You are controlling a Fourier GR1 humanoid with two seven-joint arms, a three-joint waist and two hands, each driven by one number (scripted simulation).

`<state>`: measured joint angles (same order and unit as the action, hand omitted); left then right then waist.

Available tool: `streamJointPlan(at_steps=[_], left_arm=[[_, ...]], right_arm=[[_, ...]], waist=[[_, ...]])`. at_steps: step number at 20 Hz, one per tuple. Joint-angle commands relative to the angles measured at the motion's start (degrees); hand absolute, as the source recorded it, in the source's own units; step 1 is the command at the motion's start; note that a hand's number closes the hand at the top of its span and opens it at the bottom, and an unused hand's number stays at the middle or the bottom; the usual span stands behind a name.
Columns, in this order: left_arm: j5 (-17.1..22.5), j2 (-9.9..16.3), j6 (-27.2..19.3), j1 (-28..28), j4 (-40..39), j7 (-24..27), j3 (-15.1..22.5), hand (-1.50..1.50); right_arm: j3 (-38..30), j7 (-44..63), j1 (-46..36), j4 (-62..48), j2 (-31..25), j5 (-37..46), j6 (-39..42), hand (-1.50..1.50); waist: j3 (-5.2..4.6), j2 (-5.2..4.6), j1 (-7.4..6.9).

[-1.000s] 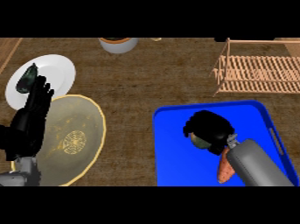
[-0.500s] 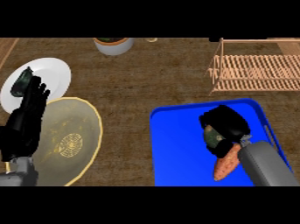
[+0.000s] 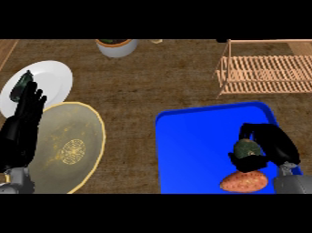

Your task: Pick the squash from the tray and place it in the tiered shelf

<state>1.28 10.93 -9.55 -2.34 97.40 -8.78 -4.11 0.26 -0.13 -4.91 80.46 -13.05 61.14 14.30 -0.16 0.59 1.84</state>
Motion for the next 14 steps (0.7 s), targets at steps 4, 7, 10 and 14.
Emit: streamJointPlan(at_steps=[4, 7, 10, 14], left_arm=[[0.94, 0.92, 0.80, -0.10, 0.17, -1.05, -1.27, 0.00], [-0.91, -1.12, -1.16, -0.83, -0.11, -1.02, 0.49, 0.00], [-0.43, -1.08, -0.03, -0.56, -0.85, 0.52, 0.58, 0.00], [-1.26, -1.61, -0.26, -1.08, 0.52, -0.86, 1.70, 0.00]], right_arm=[[-6.33, 9.67, 4.08, 24.66, 6.90, -11.85, 7.27, 1.50], [-7.74, 16.37, 3.21, 34.57, 10.89, -15.04, 8.61, 1.50], [-15.12, 22.12, 0.04, 42.62, 8.64, -19.33, 11.34, 1.50], [-21.80, 31.61, -8.04, 45.76, 4.35, -22.10, 15.38, 1.50]], waist=[[0.03, 0.14, 0.33], [0.03, 0.10, 0.26], [0.03, -0.05, 0.04], [0.11, -0.38, -1.35]])
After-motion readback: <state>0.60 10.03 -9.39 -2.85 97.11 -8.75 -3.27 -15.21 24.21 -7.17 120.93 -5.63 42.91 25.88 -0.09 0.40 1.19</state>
